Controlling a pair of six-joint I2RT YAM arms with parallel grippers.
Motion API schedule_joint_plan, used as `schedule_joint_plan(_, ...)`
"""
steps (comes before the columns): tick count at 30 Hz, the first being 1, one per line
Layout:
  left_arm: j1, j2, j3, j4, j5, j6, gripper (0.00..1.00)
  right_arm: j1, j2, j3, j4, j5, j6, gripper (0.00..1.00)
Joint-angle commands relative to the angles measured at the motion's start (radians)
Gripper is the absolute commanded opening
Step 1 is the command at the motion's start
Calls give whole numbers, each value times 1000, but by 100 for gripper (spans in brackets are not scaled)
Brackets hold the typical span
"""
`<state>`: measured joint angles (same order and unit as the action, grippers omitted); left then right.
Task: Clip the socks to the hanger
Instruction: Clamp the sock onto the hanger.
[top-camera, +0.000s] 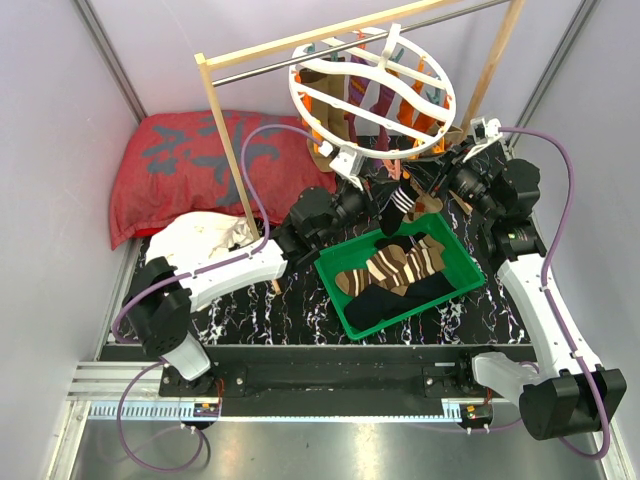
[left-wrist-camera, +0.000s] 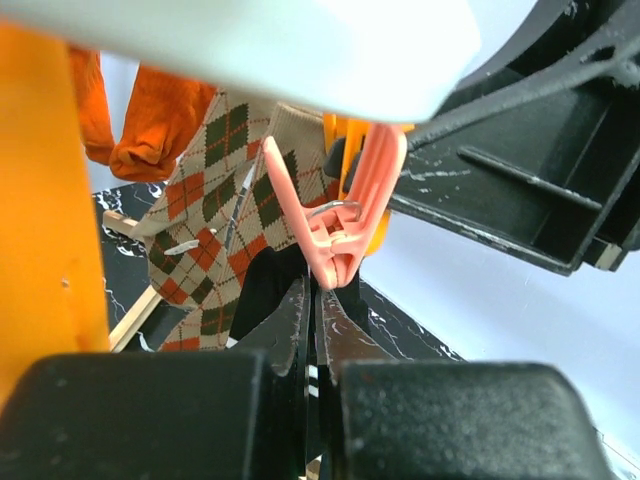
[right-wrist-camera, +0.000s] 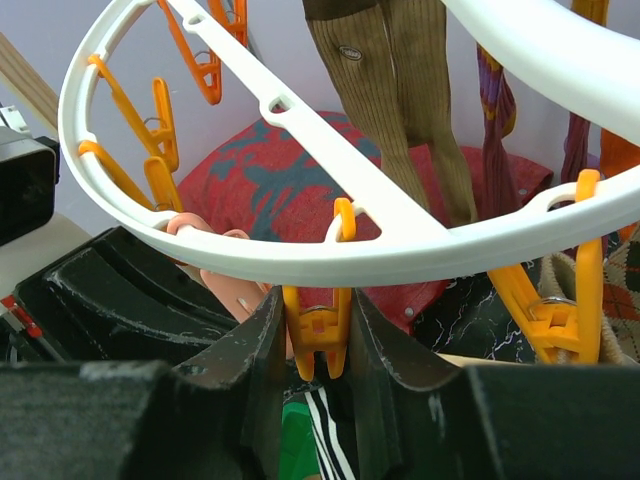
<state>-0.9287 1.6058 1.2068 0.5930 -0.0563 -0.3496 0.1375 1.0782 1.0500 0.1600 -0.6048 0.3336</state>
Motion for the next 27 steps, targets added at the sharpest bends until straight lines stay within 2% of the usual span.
schedule_joint_plan(1,7,-3,53,56,3,-14,1,4,0,-28,-71,-44,2,0)
schedule_joint_plan(17,13,2,73,80,47,-66,1,4,-9,-39,-63,-44,1,0)
schedule_joint_plan(20,13,-1,69,79,52,-68,1,4,-8,-41,-62,-39,-1,11)
schedule_joint_plan(21,13,-3,66,79,52,-68,2,4,-11,-42,-60,-39,-2,24)
schedule_joint_plan(23,13,-3,62,74,52,-66,2,4,-12,-44,-57,-36,-1,34)
schedule_joint_plan(25,13,-1,59,70,52,-65,5,5,-15,-44,-56,-33,1,43)
schedule_joint_plan(27,13,0,54,68,52,-63,8,4,-18,-42,-54,-29,-1,47)
